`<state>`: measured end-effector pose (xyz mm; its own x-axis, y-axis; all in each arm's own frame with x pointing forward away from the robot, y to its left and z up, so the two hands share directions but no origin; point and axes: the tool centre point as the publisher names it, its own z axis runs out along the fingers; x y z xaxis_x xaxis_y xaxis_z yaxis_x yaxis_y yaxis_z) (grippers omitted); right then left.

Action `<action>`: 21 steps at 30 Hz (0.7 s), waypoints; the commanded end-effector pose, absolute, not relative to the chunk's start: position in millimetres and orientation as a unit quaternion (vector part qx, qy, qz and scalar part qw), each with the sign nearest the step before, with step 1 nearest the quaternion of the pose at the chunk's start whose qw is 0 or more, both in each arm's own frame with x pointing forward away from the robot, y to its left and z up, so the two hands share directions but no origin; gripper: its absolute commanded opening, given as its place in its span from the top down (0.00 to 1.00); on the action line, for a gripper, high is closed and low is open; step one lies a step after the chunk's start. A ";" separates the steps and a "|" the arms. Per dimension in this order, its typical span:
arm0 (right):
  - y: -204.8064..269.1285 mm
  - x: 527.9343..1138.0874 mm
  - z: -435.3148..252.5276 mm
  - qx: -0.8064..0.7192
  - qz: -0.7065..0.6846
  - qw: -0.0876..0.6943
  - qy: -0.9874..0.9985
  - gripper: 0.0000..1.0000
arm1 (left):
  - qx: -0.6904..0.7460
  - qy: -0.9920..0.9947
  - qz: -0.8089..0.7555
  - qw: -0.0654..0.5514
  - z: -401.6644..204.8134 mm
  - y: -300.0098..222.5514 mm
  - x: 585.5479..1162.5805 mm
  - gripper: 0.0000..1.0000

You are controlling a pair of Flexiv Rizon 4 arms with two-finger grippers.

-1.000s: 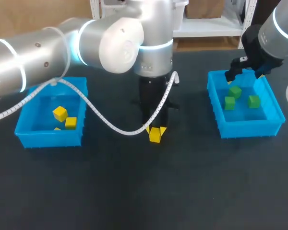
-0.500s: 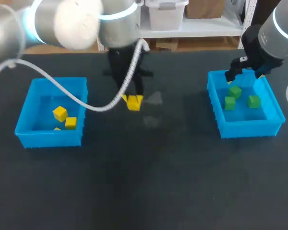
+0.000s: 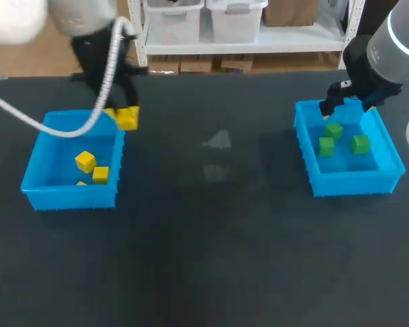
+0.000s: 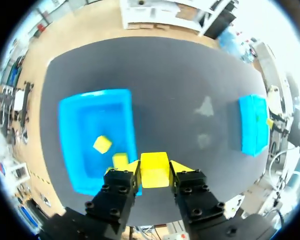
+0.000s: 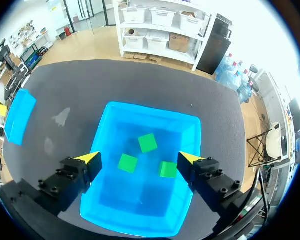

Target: Put the green cubes in the right bin and the yellow cubes in the left bin.

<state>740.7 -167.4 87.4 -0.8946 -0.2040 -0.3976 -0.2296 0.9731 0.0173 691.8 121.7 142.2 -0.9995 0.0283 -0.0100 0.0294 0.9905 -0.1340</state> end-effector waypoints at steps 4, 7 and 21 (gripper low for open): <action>-167.7 738.2 87.5 -0.110 0.031 0.204 0.972 0.00 | -0.021 0.990 -0.083 0.114 137.0 184.6 664.2 0.94; -167.7 738.2 87.5 -0.110 0.031 0.204 0.972 0.00 | -0.022 0.990 -0.084 0.107 129.5 188.5 658.3 0.00; -167.7 738.2 87.5 -0.110 0.031 0.204 0.972 0.00 | -0.016 0.989 -0.099 0.104 119.5 175.4 659.2 0.00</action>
<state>740.7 -167.4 87.4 -0.8946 -0.2040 -0.3975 -0.2296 0.9731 0.0173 661.3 177.1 120.1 -0.9870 -0.0442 -0.1543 -0.0134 0.9806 -0.1955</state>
